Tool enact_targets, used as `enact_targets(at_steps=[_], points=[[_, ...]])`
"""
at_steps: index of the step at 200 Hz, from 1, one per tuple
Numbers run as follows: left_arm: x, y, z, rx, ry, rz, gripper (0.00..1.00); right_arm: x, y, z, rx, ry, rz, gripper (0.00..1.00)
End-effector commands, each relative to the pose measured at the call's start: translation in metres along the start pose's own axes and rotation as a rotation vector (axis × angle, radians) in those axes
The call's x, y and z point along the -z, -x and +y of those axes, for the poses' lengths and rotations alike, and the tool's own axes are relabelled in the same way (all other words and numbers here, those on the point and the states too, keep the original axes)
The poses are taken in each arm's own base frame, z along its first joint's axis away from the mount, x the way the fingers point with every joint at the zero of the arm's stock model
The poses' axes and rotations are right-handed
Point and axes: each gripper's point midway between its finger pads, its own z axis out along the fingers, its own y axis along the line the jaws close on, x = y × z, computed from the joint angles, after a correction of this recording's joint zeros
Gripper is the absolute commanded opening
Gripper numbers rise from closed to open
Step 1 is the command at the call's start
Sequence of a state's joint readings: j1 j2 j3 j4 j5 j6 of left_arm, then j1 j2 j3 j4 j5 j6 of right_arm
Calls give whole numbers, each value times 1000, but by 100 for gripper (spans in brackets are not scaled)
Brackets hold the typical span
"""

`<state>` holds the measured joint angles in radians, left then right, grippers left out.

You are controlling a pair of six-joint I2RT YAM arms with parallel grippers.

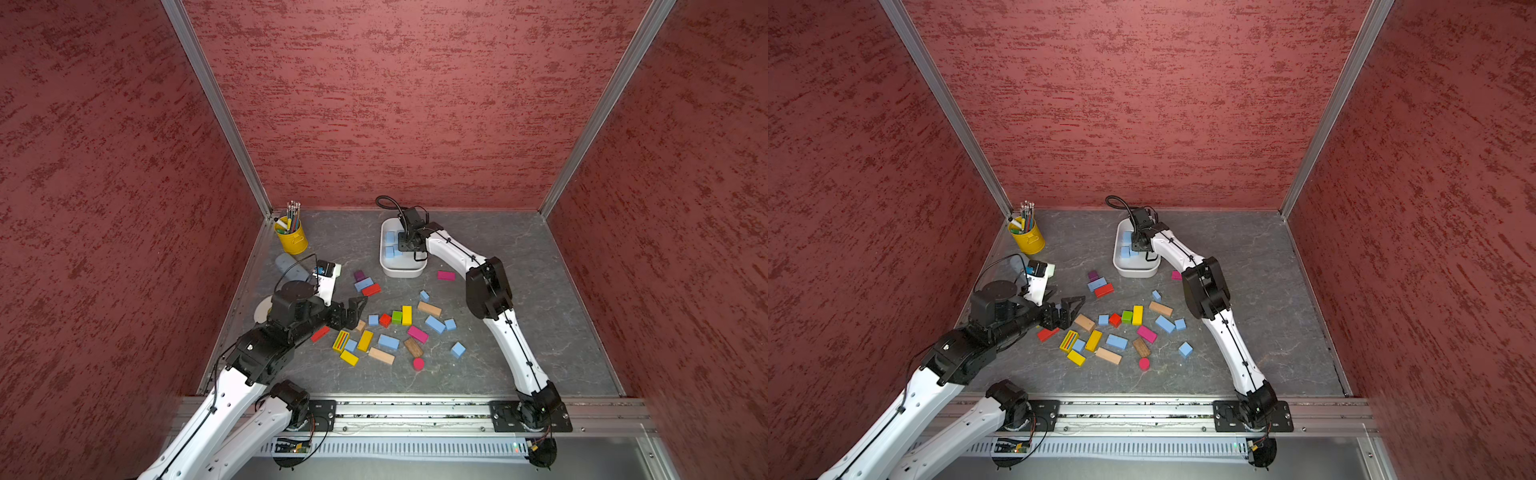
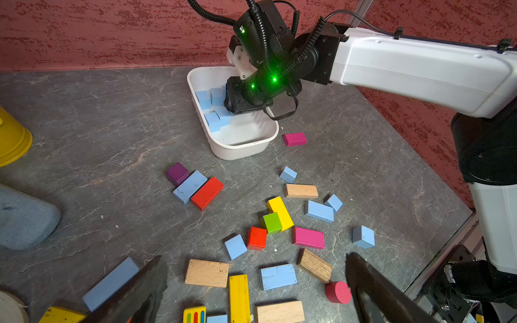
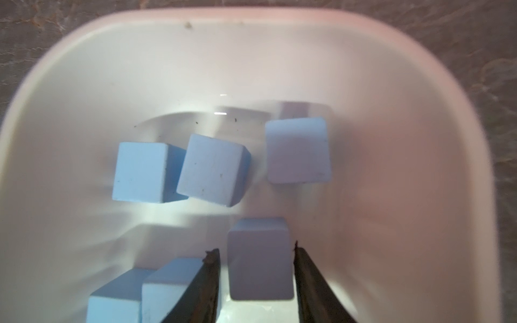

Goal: Pick out the blue building blocks
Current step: Place the building block in the storage box.

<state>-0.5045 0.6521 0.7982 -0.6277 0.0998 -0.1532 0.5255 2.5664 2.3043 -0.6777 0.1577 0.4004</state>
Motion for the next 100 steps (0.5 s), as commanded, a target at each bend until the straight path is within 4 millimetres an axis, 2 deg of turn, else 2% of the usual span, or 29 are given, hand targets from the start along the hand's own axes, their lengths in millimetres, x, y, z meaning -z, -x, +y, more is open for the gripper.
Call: enact_targets(at_steps=[1,37,66,100], points=[[1,0,-1,9,-8,-14,99,41,32,12,-23,44,-80,47],[1,0,-1,8,-6,-16,99,75,53,19,-28,76,-129,51],[0,0,-1,8,-6,-14,100,116,71,28,-30,119,-196,55],[0,0,0,8,-3,-12,100,166,77,33,-41,175,-276,59]])
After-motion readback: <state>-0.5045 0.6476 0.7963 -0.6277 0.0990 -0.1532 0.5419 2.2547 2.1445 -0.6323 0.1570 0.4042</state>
